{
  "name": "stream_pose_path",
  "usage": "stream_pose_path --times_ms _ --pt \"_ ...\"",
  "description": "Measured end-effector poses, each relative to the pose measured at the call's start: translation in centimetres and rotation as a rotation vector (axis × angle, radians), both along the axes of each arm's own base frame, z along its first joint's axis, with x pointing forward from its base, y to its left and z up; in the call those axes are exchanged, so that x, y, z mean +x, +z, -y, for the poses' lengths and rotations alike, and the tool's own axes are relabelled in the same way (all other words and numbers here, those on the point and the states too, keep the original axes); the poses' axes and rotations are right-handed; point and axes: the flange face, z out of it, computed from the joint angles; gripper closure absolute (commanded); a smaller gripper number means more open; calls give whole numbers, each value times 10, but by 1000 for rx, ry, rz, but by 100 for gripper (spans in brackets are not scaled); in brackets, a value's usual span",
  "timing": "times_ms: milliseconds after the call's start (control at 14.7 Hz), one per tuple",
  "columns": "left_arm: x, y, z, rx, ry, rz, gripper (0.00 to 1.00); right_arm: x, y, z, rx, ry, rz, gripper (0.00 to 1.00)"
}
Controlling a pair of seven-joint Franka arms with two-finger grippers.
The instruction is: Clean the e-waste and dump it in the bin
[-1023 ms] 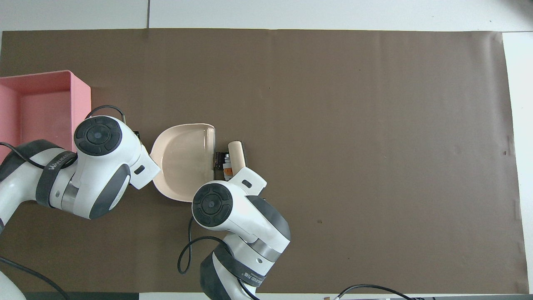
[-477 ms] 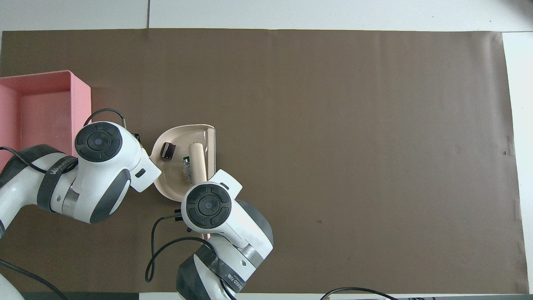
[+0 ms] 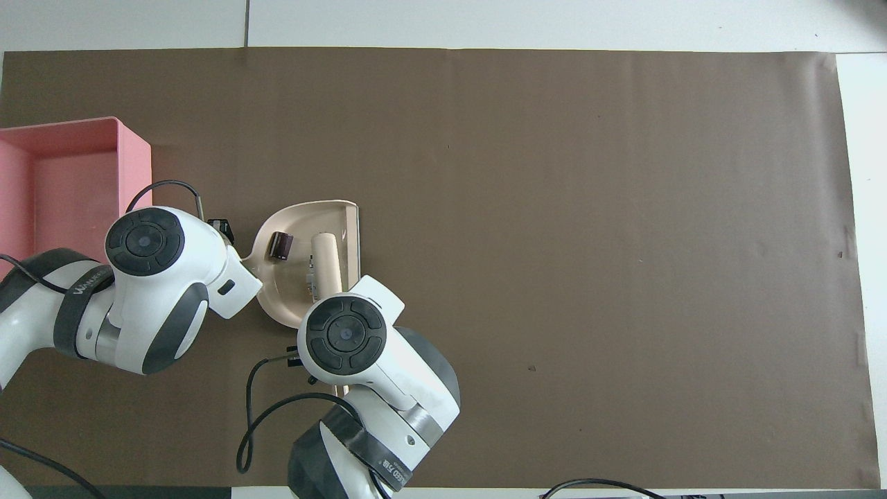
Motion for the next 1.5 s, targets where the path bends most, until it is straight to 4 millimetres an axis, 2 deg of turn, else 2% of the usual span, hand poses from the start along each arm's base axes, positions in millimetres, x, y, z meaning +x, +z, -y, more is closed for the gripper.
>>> stream_pose_path --times_ms 136,273,409,614,682,818,955,1091,1295,1500 --pt "2 0 -6 -76 4 -27 100 10 47 34 -12 -35 -4 100" --pt "8 5 -20 -122 11 -37 100 24 84 88 -54 -80 11 100" --pt "16 20 -26 -134 23 -43 100 45 102 149 -141 -135 26 100" --pt "31 65 -35 -139 40 -53 100 93 109 255 -203 -194 5 100" --pt "38 81 -48 -141 48 -44 100 107 106 292 -209 -197 -11 100" --pt "50 107 -89 -148 76 -24 100 127 96 367 -214 -189 -52 100" --pt "58 128 -134 -151 76 1 100 135 83 431 -218 -170 -76 100" --pt "61 145 -189 -151 118 26 100 134 64 488 -212 -152 -76 100" --pt "56 164 -270 -140 137 53 100 124 29 559 -198 -139 -62 100" --pt "56 172 -327 -58 82 53 100 108 -6 606 -187 -120 -30 100"
